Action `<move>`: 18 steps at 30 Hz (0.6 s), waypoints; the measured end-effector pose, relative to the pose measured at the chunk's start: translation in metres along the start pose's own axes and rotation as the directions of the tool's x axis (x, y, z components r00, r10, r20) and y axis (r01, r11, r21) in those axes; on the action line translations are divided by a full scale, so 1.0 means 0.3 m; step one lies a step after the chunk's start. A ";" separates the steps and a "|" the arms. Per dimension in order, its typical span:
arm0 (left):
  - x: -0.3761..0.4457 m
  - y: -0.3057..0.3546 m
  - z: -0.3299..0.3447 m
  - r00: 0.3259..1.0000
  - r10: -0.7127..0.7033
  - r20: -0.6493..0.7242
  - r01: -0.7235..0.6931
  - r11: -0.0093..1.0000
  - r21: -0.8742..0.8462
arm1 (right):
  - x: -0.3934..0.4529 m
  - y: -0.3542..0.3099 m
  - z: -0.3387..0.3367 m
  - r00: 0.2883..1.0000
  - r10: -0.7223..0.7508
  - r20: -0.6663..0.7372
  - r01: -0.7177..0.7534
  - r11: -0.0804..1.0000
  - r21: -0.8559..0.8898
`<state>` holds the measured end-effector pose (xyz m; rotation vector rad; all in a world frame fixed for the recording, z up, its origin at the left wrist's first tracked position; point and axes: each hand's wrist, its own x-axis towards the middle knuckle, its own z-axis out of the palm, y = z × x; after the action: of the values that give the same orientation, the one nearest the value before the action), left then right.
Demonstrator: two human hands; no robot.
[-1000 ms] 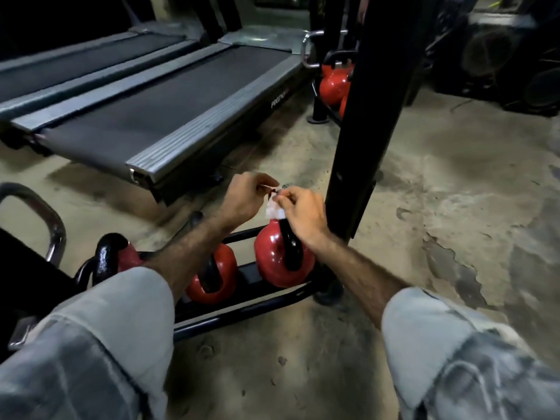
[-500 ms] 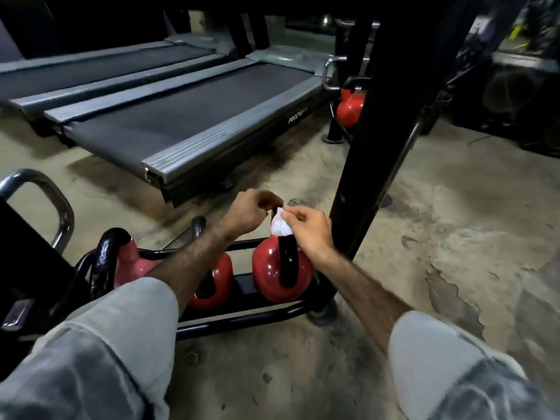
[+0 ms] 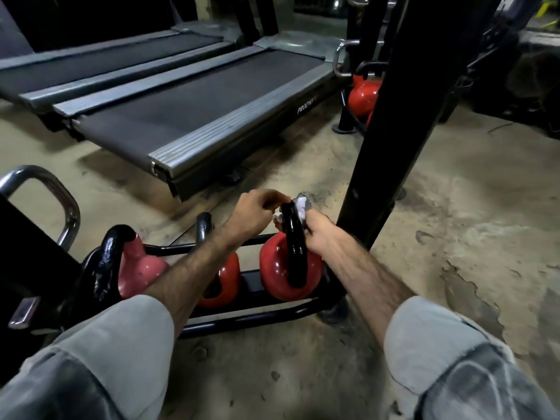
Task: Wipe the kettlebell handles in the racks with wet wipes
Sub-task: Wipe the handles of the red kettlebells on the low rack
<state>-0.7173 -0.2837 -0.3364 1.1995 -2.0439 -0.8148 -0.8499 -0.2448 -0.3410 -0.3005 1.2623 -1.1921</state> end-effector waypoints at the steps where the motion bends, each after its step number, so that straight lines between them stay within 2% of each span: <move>1: 0.001 -0.002 0.000 1.000 0.003 0.003 -0.003 1.000 -0.009 | 0.003 -0.003 -0.006 1.000 -0.011 -0.028 0.009 0.997 -0.076; 3: 0.002 -0.012 -0.001 1.000 0.013 0.003 -0.013 1.000 -0.008 | -0.010 -0.001 -0.022 0.994 -0.074 -0.081 0.054 0.975 -0.216; 4: 0.001 -0.014 0.001 1.000 0.019 0.005 -0.019 1.000 -0.004 | -0.016 0.008 -0.038 0.977 -0.168 -0.132 0.121 0.945 -0.305; 6: 0.004 -0.019 -0.003 1.000 0.005 0.006 -0.005 1.000 -0.021 | -0.019 0.022 -0.052 0.900 -0.404 -0.161 0.261 0.798 -0.543; 7: 0.006 -0.022 -0.005 1.000 -0.007 0.007 0.008 0.999 -0.036 | -0.021 0.023 -0.048 0.877 -0.453 -0.157 0.283 0.754 -0.593; 10: 0.012 -0.024 -0.006 0.999 -0.041 0.036 0.044 0.996 -0.078 | -0.005 0.007 -0.015 0.893 -0.410 -0.185 0.240 0.783 -0.573; 12: 0.014 -0.014 -0.006 0.998 -0.050 0.035 0.053 0.994 -0.094 | -0.018 -0.005 -0.006 0.872 -0.464 -0.160 0.269 0.725 -0.634; 13: 0.016 -0.017 -0.006 0.998 -0.054 0.024 0.056 0.993 -0.101 | -0.039 -0.001 -0.013 0.837 -0.541 -0.079 0.333 0.618 -0.712; 15: 0.015 -0.027 -0.006 0.997 -0.070 0.028 0.073 0.987 -0.146 | -0.101 0.018 -0.043 0.737 -0.645 0.200 0.498 0.318 -0.807; 17: 0.009 -0.046 -0.007 0.990 -0.125 0.059 0.136 0.946 -0.293 | -0.137 0.019 -0.073 0.640 -0.579 0.505 0.597 -0.039 -0.802; 18: 0.001 -0.052 -0.005 0.985 -0.161 0.062 0.173 0.912 -0.372 | -0.137 0.000 -0.077 0.624 -0.494 0.605 0.590 -0.209 -0.780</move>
<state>-0.7084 -0.2904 -0.3474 1.1529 -1.7167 -1.2510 -0.8629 -0.2022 -0.3258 -2.2108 1.7759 -0.7059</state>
